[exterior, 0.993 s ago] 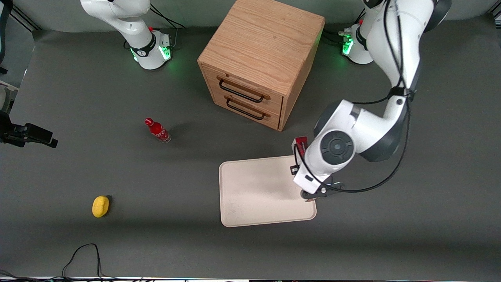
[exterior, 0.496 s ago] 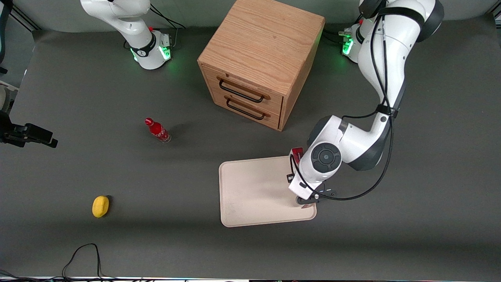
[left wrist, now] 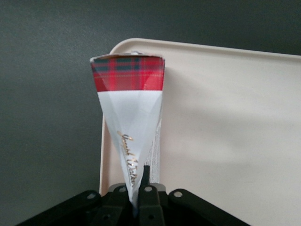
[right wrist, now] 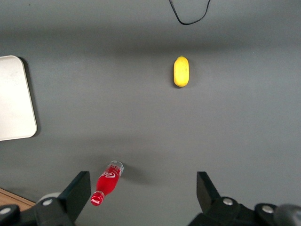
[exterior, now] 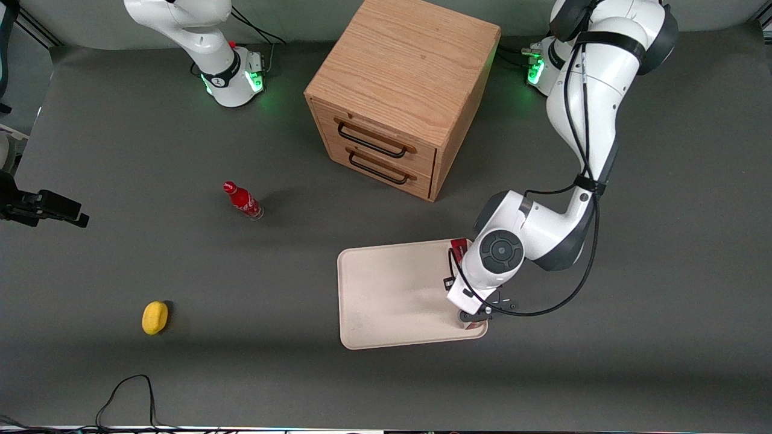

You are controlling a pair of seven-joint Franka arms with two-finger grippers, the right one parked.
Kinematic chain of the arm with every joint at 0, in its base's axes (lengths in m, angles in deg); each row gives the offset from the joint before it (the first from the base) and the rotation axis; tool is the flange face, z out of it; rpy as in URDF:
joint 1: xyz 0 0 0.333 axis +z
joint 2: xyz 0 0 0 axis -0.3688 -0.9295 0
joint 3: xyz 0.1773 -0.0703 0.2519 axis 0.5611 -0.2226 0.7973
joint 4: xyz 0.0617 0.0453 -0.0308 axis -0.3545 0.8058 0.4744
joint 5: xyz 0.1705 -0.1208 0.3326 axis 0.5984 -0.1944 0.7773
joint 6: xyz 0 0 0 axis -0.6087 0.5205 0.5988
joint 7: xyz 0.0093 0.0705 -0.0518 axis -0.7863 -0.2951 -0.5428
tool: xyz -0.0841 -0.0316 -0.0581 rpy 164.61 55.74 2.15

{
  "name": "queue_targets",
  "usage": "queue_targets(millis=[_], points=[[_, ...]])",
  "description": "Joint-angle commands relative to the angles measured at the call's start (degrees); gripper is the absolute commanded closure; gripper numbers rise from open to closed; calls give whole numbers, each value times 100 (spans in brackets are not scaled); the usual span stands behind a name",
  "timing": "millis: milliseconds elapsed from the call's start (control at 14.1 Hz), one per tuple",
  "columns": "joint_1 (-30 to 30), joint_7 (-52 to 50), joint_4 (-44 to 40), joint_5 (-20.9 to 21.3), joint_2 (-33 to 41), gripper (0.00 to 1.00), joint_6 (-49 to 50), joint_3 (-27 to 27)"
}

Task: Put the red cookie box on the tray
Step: 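Open the left gripper to release the box on the tray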

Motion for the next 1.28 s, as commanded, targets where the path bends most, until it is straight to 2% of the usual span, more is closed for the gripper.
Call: queue_targets(millis=[0,71,142,213,496,709,851,993,1206], points=[[-20,-39,28,107,82,100,-40,22],[-20,-83,28,107,82,100,-40,22],[-20,-48,28,98,91,38,-40,22],[-20,-48,28,107,99,0,-40,22],[32,-30,27,116,248,0,90,22],[102,136,150,98,800,0,722,13],[286,364,596,28,1519,0,1022,-5],[541,531,1386,-59,2511,0,1058,-57],[1094,1496,2345,-472,3743,0,1566,-22]])
